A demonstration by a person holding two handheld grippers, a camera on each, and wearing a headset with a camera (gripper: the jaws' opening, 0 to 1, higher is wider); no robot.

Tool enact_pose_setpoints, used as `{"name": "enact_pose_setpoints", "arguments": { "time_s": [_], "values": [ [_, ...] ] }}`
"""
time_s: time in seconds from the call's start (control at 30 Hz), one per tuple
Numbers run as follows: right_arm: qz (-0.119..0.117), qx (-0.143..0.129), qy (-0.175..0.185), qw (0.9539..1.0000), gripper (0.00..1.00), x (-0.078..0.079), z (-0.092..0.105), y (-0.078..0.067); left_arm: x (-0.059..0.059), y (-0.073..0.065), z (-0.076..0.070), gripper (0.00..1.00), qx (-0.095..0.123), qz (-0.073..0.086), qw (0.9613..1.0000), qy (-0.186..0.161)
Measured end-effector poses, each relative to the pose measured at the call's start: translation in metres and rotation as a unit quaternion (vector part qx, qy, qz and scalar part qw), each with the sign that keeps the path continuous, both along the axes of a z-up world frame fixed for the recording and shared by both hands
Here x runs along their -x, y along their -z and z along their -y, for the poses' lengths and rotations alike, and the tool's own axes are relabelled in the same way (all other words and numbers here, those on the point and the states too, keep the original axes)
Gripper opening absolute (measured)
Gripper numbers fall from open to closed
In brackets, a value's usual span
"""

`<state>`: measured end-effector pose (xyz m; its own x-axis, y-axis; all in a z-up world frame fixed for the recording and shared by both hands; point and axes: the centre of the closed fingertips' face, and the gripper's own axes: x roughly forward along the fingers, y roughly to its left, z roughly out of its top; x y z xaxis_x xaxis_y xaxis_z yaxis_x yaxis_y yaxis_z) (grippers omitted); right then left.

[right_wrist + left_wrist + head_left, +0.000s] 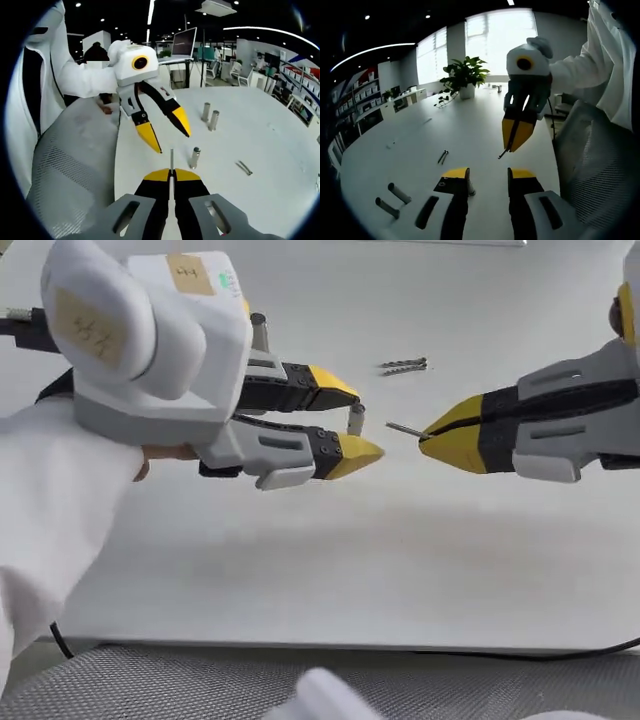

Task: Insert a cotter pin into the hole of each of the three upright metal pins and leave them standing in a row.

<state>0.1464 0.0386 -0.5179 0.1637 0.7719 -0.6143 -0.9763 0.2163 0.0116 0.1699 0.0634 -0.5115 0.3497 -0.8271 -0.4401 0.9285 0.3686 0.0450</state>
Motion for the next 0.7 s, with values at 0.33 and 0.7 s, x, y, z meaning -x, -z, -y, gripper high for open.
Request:
{"name": "enact_pose_setpoints", "arguments": {
  "time_s": [0.33, 0.7],
  "values": [
    [0.007, 0.054, -0.002, 0.9985, 0.00, -0.022, 0.006, 0.021, -0.018, 0.016, 0.001, 0.29, -0.024, -0.011, 0.9996, -0.006],
    [0.004, 0.075, -0.015, 0.9970, 0.00, -0.038, 0.004, 0.034, -0.041, 0.031, -0.008, 0.22, -0.032, -0.023, 0.9990, -0.020]
  ]
}}
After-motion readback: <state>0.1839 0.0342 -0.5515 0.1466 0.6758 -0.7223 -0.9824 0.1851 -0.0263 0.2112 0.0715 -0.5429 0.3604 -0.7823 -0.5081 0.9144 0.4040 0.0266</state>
